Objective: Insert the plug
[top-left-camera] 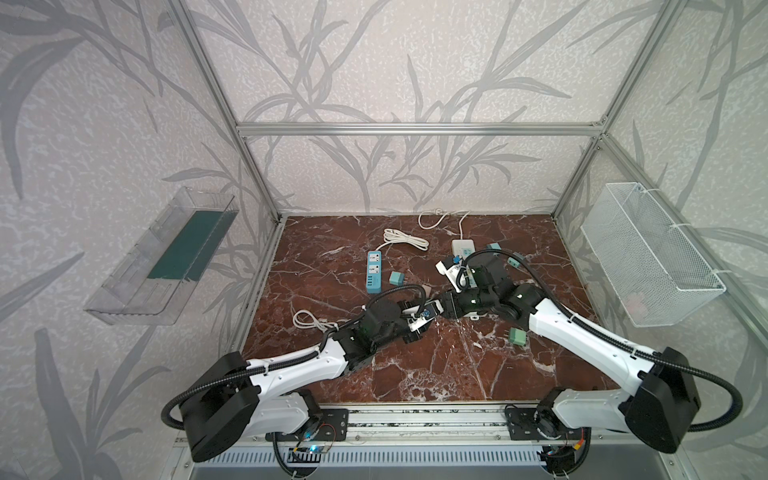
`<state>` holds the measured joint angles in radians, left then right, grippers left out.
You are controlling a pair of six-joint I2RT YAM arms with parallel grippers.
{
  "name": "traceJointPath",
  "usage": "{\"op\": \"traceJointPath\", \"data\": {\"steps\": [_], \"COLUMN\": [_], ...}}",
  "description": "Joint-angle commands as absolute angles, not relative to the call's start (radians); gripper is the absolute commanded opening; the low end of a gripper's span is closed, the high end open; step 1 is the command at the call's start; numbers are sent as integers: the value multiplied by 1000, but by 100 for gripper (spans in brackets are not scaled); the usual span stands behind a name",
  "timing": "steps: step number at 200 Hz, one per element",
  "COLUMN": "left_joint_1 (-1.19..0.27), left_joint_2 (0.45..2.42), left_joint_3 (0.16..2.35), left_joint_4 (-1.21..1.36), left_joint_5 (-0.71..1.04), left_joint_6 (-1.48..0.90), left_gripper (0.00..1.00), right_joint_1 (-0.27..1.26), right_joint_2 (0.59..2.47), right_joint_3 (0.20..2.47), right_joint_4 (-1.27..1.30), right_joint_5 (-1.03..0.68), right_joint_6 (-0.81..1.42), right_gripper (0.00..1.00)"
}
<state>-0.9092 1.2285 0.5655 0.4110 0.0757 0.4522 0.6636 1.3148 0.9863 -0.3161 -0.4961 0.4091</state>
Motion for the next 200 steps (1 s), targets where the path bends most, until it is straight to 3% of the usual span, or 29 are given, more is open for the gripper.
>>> {"op": "traceJointPath", "data": {"steps": [1,42,53,60,72,90,103,142,159,200], "left_joint_1": [-914,-914,-914,-914,-914,-916,-917,-916,-914,-898], "left_joint_2": [1225,1236,1238,1239,1239,1229,1197,1028,954,892], "left_joint_3": [583,585,587,588,588,583,592,687,715,803], "left_joint_4": [437,450,454,455,459,467,428,16,-235,-898], "left_joint_5": [75,51,45,40,28,-10,-67,-373,-511,-457], "left_joint_6": [470,475,476,476,473,451,413,20,-273,-837], "left_gripper": [0,0,0,0,16,47,58,58,52,37], "right_joint_1": [674,678,678,680,680,680,678,632,599,591], "right_joint_2": [1323,1324,1323,1322,1318,1302,1279,1193,1162,1144], "right_joint_3": [1017,1010,1008,1008,1008,1016,1025,1028,1014,984], "right_joint_4": [-295,-300,-301,-297,-297,-312,-323,-354,-348,-335], "right_joint_5": [-511,-506,-509,-516,-516,-475,-418,-244,-238,-256], "right_joint_6": [418,422,424,422,422,420,419,405,405,397], "right_gripper": [33,37,29,15,0,0,0,0,0,0]}}
